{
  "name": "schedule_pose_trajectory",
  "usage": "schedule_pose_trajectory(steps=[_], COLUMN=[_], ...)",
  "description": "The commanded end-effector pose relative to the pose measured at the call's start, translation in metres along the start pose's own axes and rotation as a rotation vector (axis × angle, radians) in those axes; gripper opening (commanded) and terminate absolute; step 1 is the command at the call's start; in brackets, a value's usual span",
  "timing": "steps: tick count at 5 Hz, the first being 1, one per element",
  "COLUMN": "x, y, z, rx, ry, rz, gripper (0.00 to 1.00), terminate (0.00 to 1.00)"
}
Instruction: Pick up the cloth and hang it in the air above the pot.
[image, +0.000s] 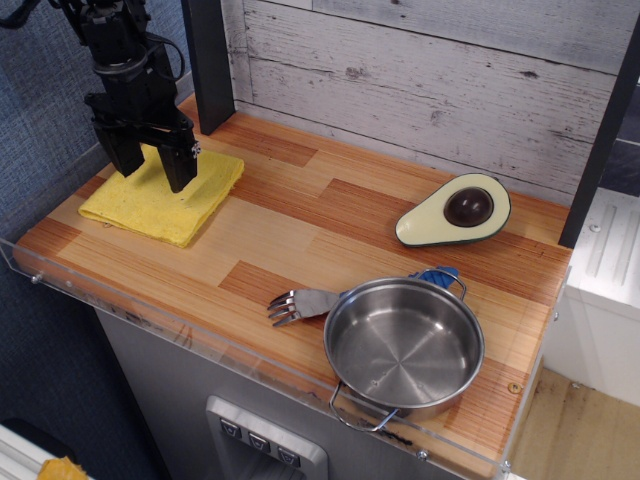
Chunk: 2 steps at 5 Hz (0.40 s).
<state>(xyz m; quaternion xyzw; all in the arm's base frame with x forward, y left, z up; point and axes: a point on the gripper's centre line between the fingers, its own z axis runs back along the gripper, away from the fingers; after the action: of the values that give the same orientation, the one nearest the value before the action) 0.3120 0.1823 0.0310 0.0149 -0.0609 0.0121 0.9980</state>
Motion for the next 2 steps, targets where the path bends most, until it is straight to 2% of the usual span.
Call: schedule_pose_trajectory(steps=[1, 2], x=[0.009, 0.003], y=[-0.009, -0.009], z=[-0.006, -0.024], rx=[0.002, -0.028], ry=[0.011, 0.046], rz=[-0.025, -0.014], gripper=[1.00, 1.00], terminate=[0.00, 0.00])
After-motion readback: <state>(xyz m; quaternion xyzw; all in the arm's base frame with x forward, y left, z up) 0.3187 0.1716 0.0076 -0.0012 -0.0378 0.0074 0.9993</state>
